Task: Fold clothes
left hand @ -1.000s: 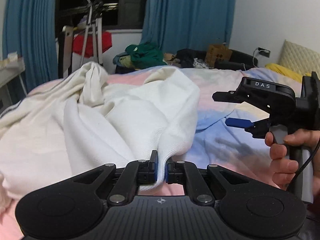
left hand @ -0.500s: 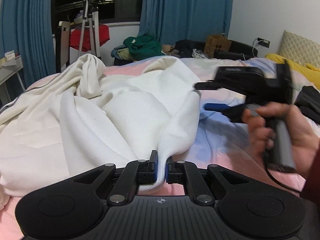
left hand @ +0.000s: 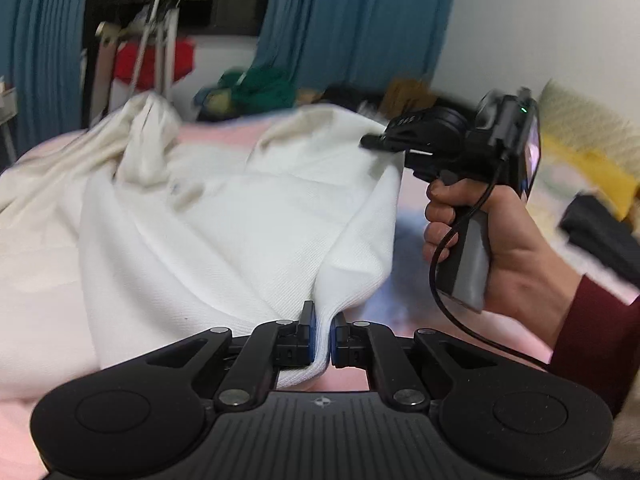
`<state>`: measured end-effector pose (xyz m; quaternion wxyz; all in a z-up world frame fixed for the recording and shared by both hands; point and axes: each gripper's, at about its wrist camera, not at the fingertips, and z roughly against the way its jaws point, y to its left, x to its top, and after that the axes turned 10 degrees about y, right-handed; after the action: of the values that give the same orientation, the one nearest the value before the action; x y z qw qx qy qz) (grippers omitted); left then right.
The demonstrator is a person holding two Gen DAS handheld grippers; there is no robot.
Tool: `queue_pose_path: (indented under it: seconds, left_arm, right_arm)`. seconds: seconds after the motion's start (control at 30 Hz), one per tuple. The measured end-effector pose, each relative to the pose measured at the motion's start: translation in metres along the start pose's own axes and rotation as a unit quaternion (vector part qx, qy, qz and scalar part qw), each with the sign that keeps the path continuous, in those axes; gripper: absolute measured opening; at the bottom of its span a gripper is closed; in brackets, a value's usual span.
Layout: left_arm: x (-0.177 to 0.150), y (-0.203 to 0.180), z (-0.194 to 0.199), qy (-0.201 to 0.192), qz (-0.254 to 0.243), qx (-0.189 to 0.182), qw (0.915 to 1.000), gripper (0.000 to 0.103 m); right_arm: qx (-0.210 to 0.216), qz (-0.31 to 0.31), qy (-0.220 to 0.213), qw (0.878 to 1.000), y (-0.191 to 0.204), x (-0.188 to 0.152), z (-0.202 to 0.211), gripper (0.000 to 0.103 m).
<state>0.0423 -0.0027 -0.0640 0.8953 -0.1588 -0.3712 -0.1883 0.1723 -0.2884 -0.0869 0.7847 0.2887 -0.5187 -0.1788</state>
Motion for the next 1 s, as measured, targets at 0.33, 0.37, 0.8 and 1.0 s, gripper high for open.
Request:
queue_pose_path:
  seconds: [0.33,0.37,0.8,1.0]
  left_arm:
    - [-0.001,0.001,0.004,-0.009,0.002,-0.011,0.9999,0.008]
    - [-0.004,0.001,-0.001,0.004,0.002,-0.004,1.0,0.008]
    - [-0.019,0.003,-0.021,0.049,0.001,0.028,0.9984,0.008]
    - [-0.019,0.004,-0.03,0.062,0.015,0.032,0.9975,0.008]
  right_arm:
    - [-0.181,-0.097,0.074,0.976,-0.024,-0.009,0.111,0.007]
    - [-0.185,-0.122,0.112,0.969,-0.037,-0.017,0.116,0.007]
    - [-0.232,-0.16,0.096,0.955,-0.061,0.022,0.133,0.063]
    - [-0.24,-0.213,0.135,0.937,-0.105,0.036,0.105,0.064]
